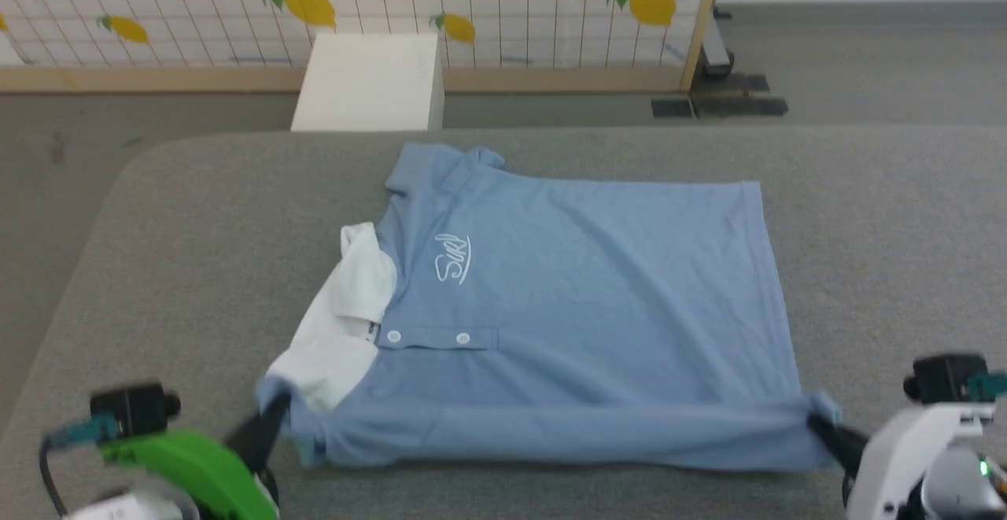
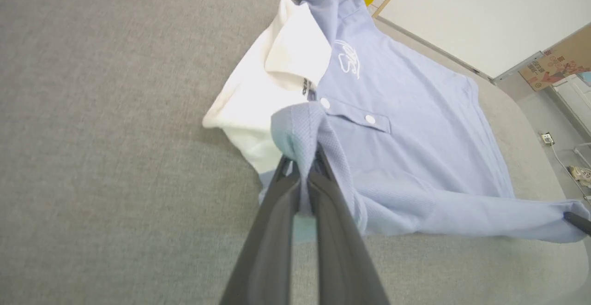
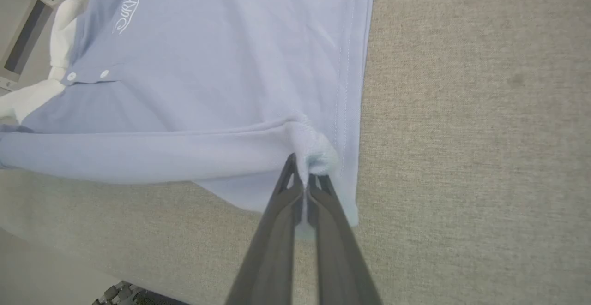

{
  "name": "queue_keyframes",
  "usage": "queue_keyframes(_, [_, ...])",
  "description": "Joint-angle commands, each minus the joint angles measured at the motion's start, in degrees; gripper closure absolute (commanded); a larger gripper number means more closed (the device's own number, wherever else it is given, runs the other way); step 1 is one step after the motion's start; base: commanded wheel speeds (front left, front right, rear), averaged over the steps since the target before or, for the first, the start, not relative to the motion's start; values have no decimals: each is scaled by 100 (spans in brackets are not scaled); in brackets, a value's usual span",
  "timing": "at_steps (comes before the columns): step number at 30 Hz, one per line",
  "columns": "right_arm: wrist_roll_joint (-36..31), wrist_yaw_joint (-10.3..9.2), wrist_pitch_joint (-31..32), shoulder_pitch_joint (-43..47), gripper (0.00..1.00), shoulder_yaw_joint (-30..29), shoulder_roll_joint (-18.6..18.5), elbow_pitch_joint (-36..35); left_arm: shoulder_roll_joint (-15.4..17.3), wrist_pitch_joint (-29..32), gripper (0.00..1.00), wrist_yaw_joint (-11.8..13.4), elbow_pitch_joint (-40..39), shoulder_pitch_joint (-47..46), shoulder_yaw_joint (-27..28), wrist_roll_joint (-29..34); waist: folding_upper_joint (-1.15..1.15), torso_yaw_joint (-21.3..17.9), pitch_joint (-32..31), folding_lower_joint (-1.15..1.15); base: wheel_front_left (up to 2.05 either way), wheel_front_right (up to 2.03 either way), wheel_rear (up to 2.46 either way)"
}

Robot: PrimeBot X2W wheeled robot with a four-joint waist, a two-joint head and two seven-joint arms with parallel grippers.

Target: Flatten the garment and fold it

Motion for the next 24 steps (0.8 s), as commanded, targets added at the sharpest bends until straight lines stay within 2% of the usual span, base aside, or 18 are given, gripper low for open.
queue_keyframes(1, [-89, -9, 25, -247, 100, 4, 30, -41, 65, 58, 100, -69, -17, -292, 53, 103, 26, -70, 330, 1, 0, 0, 0])
queue_keyframes(5, [-266, -9, 83, -811, 100, 6, 134, 5, 80, 314, 100, -244, 40, -1014, 82, 210, 26, -116, 737, 1, 0, 0, 0])
queue_keyframes(12, [-681, -9, 217, -1684, 100, -70, 343, 282, 51, 673, 100, -774, 711, -2172, 82, 346, 26, -190, 1465, 1, 0, 0, 0])
queue_keyframes(18, [-1097, -9, 453, -2117, 100, -256, 495, 541, -194, 784, 100, -1212, 1398, -2915, -53, 502, 26, -179, 1946, 1, 0, 0, 0])
queue_keyframes(24, [-1384, -9, 828, -2262, 100, -366, 649, 692, -526, 894, 100, -1518, 2281, -3411, -349, 703, 26, -186, 2166, 1, 0, 0, 0])
